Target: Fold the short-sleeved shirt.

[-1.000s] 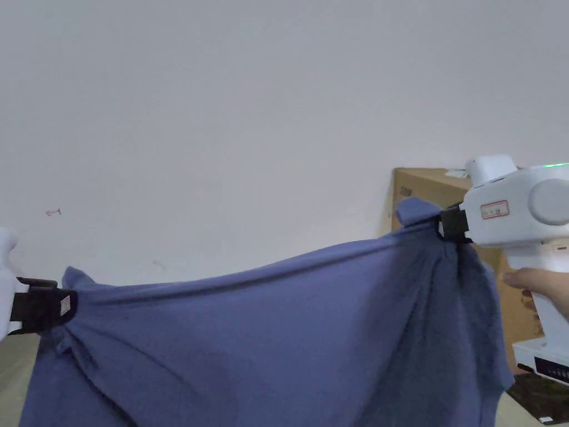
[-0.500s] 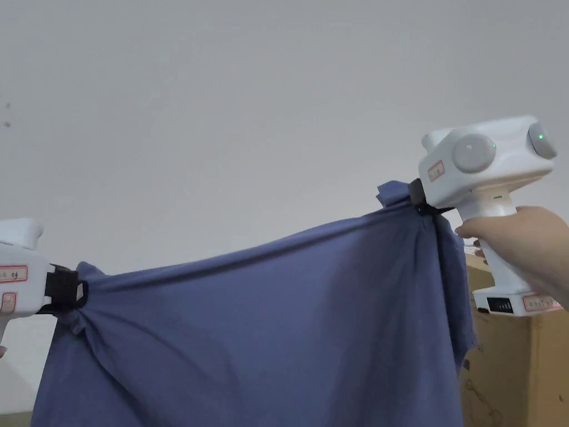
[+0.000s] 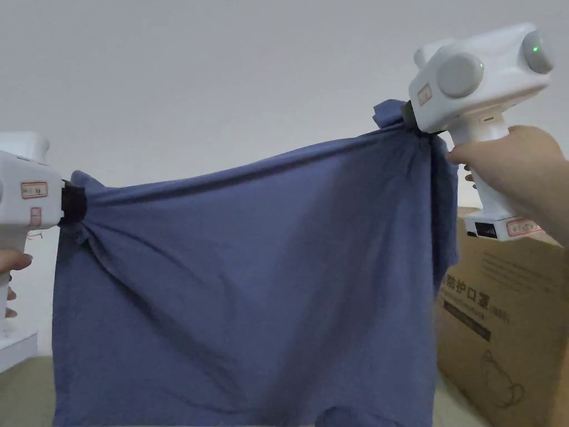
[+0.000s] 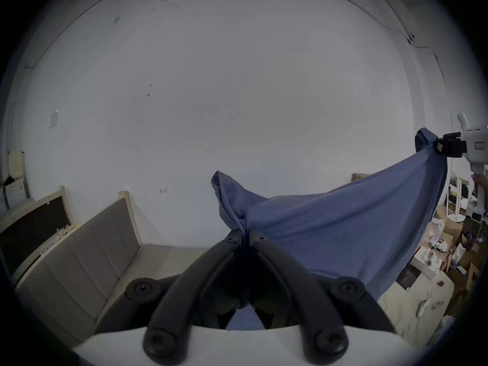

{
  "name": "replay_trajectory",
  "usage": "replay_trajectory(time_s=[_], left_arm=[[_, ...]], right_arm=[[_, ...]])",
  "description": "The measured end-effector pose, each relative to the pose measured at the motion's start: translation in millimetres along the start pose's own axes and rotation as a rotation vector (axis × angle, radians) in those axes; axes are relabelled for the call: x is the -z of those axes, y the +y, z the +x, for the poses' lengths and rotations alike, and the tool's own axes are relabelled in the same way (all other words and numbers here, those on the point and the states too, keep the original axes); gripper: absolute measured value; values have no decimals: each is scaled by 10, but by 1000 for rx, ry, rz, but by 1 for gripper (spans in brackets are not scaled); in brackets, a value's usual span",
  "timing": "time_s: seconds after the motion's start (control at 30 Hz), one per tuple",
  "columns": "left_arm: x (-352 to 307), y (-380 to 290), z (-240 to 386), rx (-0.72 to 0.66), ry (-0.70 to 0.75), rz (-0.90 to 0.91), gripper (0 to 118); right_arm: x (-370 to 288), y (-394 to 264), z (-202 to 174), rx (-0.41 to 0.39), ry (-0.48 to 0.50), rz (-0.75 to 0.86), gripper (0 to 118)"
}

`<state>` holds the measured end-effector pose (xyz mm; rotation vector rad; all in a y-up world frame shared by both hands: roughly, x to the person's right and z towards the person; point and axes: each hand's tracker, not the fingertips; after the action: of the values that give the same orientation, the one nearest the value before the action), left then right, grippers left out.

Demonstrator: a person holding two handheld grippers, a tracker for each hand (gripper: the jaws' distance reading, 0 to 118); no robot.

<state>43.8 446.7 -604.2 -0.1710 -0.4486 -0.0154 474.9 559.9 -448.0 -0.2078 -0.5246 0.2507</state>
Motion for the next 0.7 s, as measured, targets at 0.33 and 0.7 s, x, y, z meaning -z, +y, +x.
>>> replay_trajectory(time_s=[0.33, 0.7], left_arm=[[83, -2840, -146, -119, -51, -645, 3], [-1673, -4368, -293, -89, -189, -910, 3]], right_arm=[[249, -3524, -699, 136, 256, -691, 2], [-1873, -5869, -379, 261, 428, -1021, 2]])
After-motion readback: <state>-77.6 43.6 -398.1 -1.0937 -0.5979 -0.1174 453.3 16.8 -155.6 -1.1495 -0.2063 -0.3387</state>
